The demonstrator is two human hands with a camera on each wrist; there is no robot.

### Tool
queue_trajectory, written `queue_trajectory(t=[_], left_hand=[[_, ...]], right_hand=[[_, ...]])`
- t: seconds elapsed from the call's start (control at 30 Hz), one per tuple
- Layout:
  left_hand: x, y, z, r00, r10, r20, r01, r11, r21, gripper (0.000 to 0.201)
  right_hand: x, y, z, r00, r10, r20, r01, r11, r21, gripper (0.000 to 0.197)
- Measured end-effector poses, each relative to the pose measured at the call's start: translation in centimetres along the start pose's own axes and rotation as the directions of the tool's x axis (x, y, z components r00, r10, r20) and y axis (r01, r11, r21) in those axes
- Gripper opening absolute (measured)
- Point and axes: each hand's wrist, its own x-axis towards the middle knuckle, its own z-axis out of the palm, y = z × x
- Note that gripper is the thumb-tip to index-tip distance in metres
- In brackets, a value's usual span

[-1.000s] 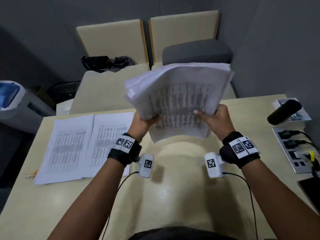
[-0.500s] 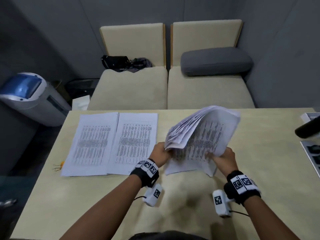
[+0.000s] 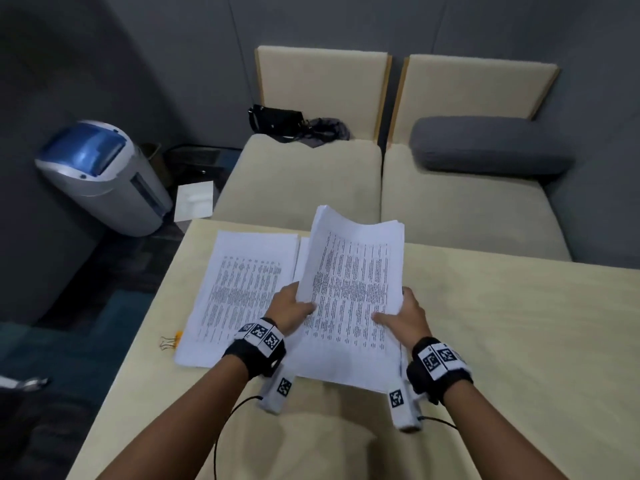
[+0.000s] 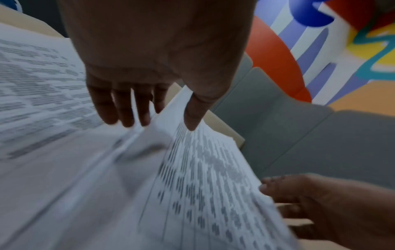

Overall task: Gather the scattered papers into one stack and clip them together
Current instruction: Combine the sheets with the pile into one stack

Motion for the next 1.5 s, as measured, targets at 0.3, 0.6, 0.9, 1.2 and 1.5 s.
queue_trajectory(t=[0.3,0.6,0.9,1.2,1.5], left_hand=[[5.2,-6.5,-0.9,0.992,-0.117,-0.052,0.128,0.941,0.312,0.053],[5.1,-7.7,0.9,0.988,0.066,-0.139,0.01,0.871,0.49,0.046],[5.3,-7.8,1.4,0.99,0.052,-0.135,0.03,0.838,0.544,0.04],[5.3,-6.4,-0.2,0.997,-0.064,-0.031,0.072,0.873,0.482,0.048],[1.5,1.2,-3.8,0.98,0.084,0.182,0.003,0.903,-0.43,0.058]], right_hand=[[4.2,1.2,5.8,0.964,0.213,-0.16,-0.244,0.948,-0.204,0.079],[5.1,0.6,8.7,0.905,0.404,-0.136,-0.421,0.896,-0.14,0.063],[4.5,0.6,9.1,0.961,0.246,-0.13,-0.266,0.948,-0.175,0.031],[2.3,-1.6,6.6,0.998,-0.056,-0.043,0.053,0.997,-0.056,0.06],[-1.9,-6.2,-2.7,0.963,-0.267,-0.022,0.268,0.962,0.054,0.074]])
